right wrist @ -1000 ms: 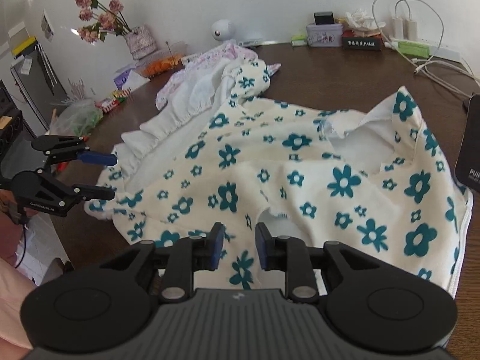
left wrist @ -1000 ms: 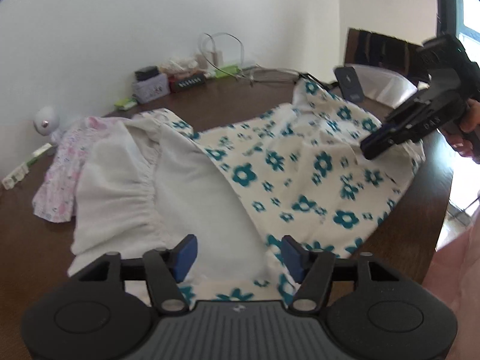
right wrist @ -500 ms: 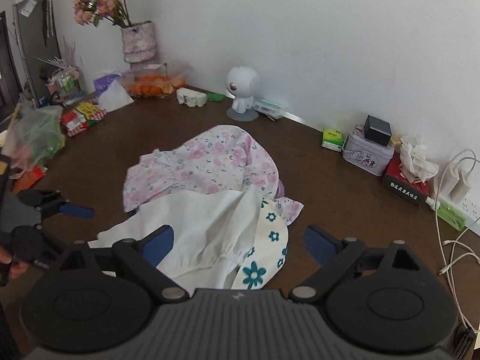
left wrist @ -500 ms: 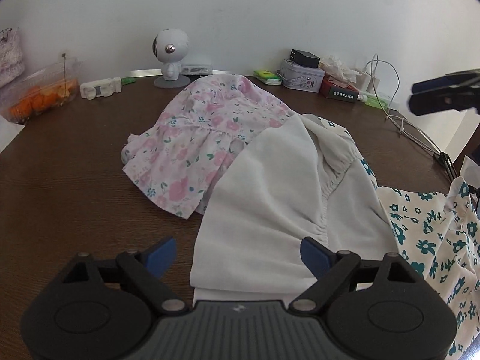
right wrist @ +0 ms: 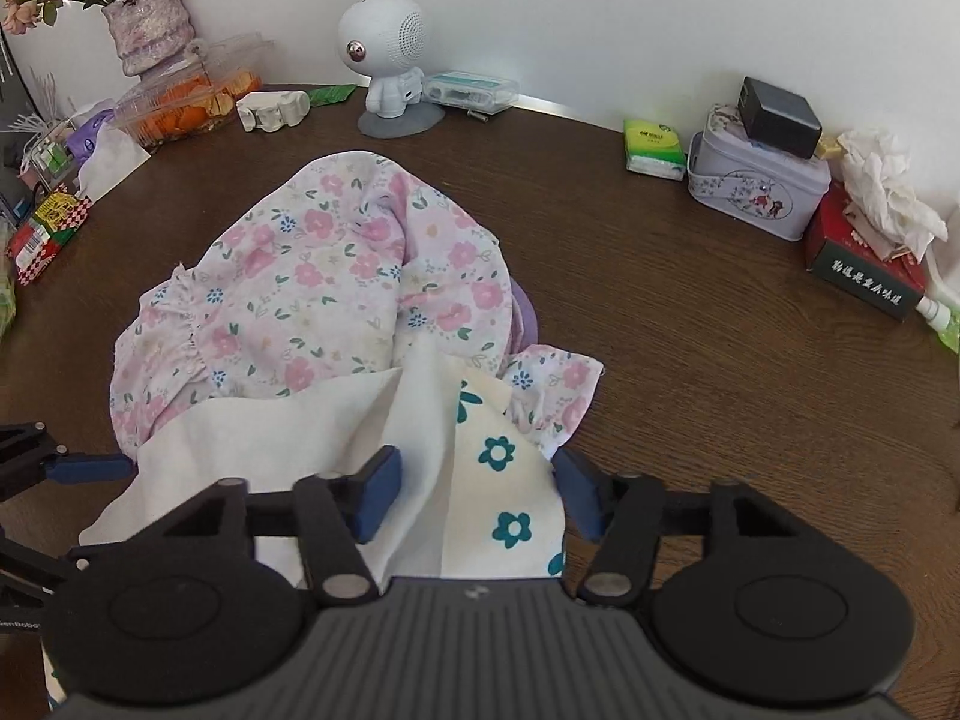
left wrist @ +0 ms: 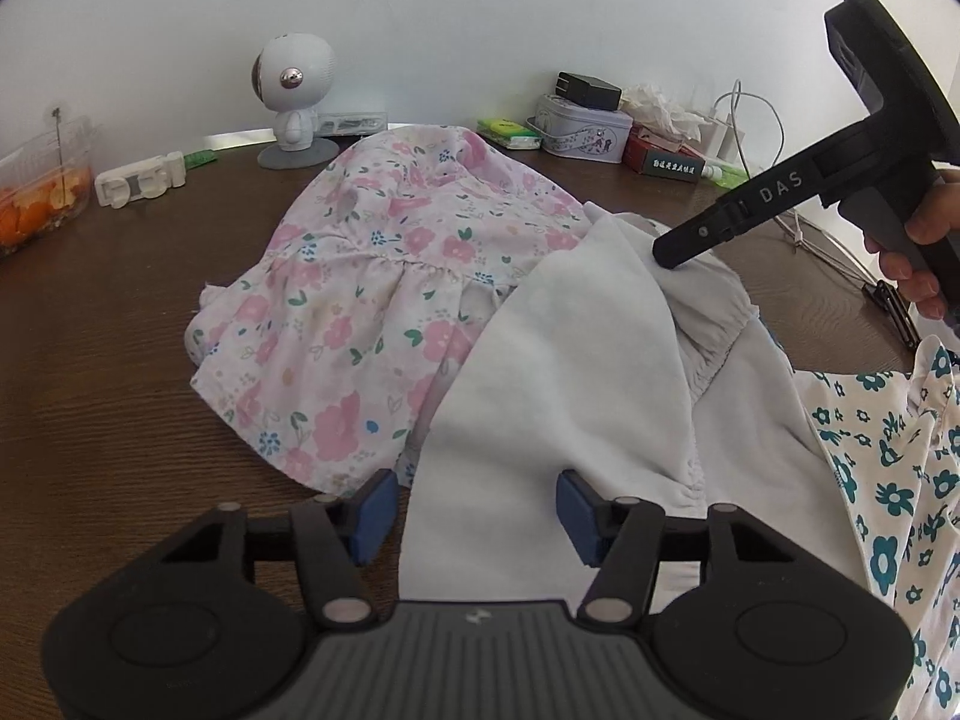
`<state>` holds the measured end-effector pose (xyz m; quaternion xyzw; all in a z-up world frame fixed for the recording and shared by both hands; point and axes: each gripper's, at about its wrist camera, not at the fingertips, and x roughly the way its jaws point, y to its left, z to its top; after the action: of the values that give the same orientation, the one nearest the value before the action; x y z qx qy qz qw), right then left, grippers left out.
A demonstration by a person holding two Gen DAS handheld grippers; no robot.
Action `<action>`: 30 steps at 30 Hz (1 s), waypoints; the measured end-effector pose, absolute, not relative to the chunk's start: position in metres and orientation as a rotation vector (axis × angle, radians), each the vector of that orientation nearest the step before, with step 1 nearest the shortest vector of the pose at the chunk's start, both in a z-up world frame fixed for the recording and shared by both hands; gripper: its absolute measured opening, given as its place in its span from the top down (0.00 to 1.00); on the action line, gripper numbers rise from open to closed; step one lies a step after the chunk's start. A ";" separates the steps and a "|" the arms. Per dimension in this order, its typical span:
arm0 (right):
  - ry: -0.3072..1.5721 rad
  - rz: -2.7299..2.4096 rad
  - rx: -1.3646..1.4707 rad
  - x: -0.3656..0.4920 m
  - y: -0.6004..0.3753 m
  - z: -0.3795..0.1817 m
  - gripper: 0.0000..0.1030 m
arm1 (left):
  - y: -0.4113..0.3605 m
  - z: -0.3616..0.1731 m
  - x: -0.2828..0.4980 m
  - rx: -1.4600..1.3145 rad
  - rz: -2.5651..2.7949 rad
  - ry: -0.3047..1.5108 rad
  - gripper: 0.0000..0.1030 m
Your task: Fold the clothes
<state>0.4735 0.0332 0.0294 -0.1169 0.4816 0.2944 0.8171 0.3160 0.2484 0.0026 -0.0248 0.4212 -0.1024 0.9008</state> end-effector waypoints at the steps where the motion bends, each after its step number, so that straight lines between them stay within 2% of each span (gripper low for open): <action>1: 1.025 0.638 -0.249 0.473 0.034 0.029 0.67 | 0.248 0.001 0.316 -0.056 -0.213 0.870 0.57; 2: 1.022 0.648 -0.253 0.472 0.035 0.028 0.71 | 0.247 0.000 0.316 -0.052 -0.211 0.862 0.66; 3: 1.019 0.656 -0.256 0.471 0.036 0.029 0.82 | 0.246 -0.001 0.316 -0.042 -0.205 0.855 0.73; 4: 1.012 0.661 -0.257 0.470 0.037 0.030 0.90 | 0.246 -0.001 0.317 -0.041 -0.197 0.854 0.88; 5: 1.001 0.665 -0.259 0.468 0.038 0.031 0.91 | 0.247 -0.001 0.317 -0.053 -0.194 0.857 0.96; 9: 0.933 0.673 -0.280 0.458 0.039 0.039 0.96 | 0.245 0.002 0.305 -0.034 -0.175 0.830 0.99; 23: 0.654 0.881 -0.376 0.384 0.075 0.092 0.97 | 0.264 0.040 0.190 -0.035 0.056 0.667 1.00; 30: 0.595 0.769 -0.383 0.395 0.089 0.073 0.97 | 0.280 0.033 0.165 -0.061 0.186 0.692 0.99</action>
<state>0.3955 0.0887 0.0729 -0.1827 0.2839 0.3675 0.8666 0.1651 0.2803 0.0332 -0.0301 0.3388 0.0910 0.9360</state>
